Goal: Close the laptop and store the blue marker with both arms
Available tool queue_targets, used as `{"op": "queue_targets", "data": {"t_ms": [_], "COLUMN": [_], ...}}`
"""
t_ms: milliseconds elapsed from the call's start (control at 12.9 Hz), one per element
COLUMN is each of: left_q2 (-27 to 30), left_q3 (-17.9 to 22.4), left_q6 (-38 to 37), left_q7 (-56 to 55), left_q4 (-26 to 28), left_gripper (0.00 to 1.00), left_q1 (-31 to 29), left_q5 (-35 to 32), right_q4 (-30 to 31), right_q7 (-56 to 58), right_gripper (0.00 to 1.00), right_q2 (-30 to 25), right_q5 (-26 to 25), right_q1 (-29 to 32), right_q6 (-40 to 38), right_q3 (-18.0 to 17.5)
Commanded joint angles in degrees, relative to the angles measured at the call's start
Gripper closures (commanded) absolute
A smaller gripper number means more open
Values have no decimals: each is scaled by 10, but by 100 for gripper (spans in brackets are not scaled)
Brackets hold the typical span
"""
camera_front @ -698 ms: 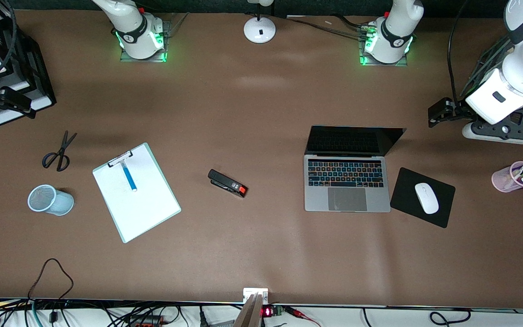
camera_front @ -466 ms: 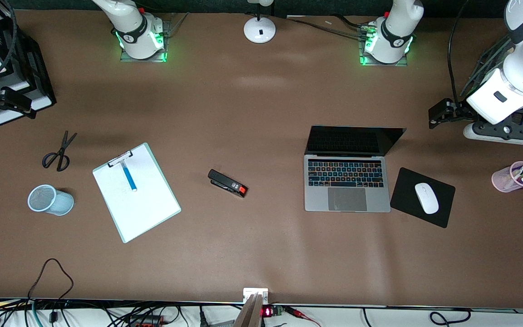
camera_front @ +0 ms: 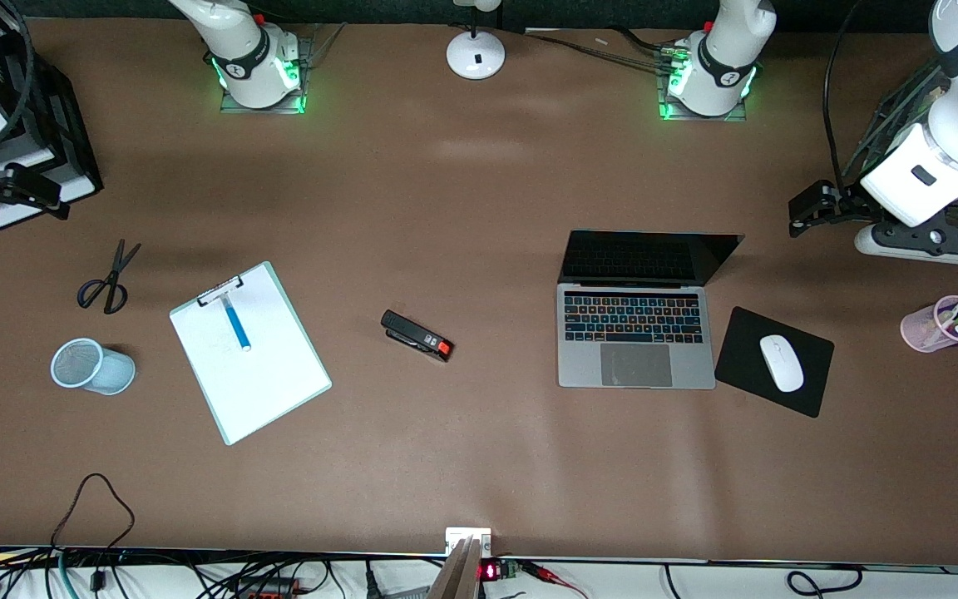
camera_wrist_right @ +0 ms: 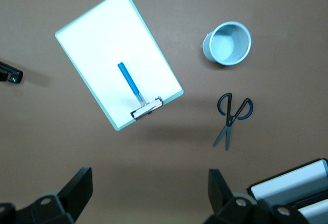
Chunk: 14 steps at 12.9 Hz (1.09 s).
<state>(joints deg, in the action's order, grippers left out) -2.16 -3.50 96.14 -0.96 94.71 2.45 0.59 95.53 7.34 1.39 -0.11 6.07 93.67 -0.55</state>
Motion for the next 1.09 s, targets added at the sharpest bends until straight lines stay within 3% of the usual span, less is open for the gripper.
{"op": "queue_targets", "data": {"t_ms": [0,233,543,698,776,853,1009], "left_q2": [-7,-23,-46,-47,-52,-58,-62], "left_q3": [-4,-5,-6,-10,-22,-30,-47], "left_q6": [-10,-26,-61,-61,-61,-62,-84], "left_q7": [-8,-8,1,4,-3,-6,-33], "left_q4": [-22,-22,-23,-23,-23,-21,-21], "left_gripper": [0,0,0,1,14,38,76], "left_q1": [-3,4,5,8,14,17,18], "left_q5": [2,2,10,11,10,11,21], "right_q4": [-8,-8,4,55,84,100,108], "right_q7": [46,149,166,168,179,191,214], "right_gripper": [0,0,0,0,1,2,4], "right_q2": [29,66,101,108,109,115,144], "right_q5": [13,13,31,31,30,29,28], "right_q1": [-2,-2,-13,-32,-43,-52,-60], "right_q6": [-15,-12,4,97,146,173,218], "right_q3": [-3,-3,-3,-3,-3,-3,-3]}}
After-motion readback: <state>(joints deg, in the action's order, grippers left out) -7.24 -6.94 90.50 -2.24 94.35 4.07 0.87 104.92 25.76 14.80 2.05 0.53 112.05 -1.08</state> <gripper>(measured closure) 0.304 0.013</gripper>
